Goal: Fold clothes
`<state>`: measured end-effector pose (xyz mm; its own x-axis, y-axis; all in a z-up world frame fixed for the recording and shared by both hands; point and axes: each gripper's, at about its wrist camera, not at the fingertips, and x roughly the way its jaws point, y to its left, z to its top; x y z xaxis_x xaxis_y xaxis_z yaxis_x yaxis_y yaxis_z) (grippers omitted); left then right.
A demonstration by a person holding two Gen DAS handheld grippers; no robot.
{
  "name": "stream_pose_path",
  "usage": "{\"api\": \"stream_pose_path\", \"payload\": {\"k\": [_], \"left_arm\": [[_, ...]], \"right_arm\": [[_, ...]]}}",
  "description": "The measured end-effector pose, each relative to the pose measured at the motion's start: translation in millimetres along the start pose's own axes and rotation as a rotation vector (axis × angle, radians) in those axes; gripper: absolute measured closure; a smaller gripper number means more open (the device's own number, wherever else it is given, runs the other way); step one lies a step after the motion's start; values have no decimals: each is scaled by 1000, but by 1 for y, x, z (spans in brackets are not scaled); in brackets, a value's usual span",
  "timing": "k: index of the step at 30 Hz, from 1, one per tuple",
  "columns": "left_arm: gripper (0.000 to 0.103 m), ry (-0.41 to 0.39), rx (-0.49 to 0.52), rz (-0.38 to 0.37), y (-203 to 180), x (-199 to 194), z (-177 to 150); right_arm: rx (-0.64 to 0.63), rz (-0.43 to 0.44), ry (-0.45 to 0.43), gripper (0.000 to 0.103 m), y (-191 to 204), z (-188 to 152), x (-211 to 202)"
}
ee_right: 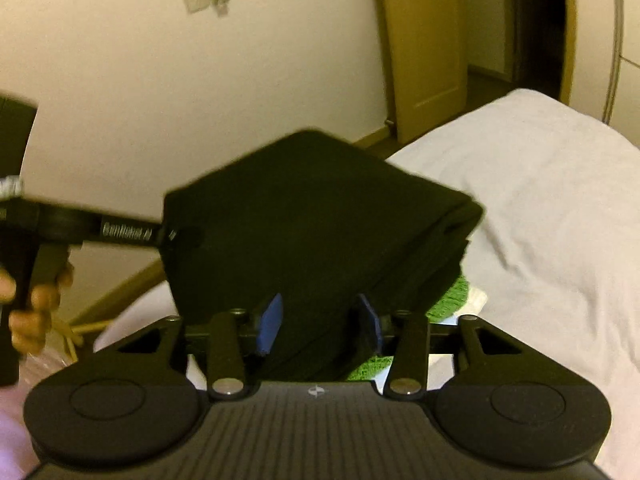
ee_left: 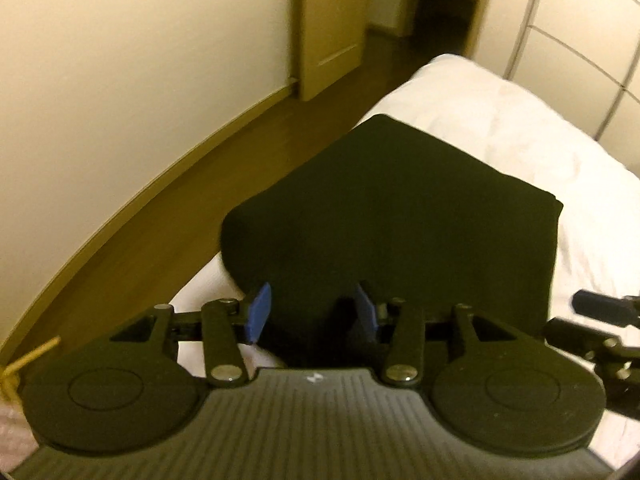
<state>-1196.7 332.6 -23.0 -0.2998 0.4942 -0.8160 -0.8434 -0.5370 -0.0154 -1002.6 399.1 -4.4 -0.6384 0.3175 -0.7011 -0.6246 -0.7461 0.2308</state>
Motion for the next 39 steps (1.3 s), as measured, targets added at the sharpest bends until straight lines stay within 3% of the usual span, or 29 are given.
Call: {"api": "stream_pose_path", "payload": {"k": [2,8,11,25,32,35,39], "left_arm": [[51,21,-12,42,-8,-20,-6],[33,9,-19,111,-31,-96,-26],[20,-15,-38,149,-52,-127,-29],[3,-119,-178,233,-108,-267,-128],[1,-156,-235,258,-137,-307,-162],[1,-152,-260,266,-146,-315,-171],[1,-142,-284,283,-160,-318,-181]], "right_arm": [[41,13,5,35,-4,-4,-16],[78,52,69,25,-21,-28,-47],[67,91,64,14,-28,-36,-70],[-79,122,21,13,-45,-68,-196],[-154,152,16,12,-53,-83,-238],[-186,164,10,0,-54,-84,-250],[-234,193,-4,0,-55,-86,-263]]}}
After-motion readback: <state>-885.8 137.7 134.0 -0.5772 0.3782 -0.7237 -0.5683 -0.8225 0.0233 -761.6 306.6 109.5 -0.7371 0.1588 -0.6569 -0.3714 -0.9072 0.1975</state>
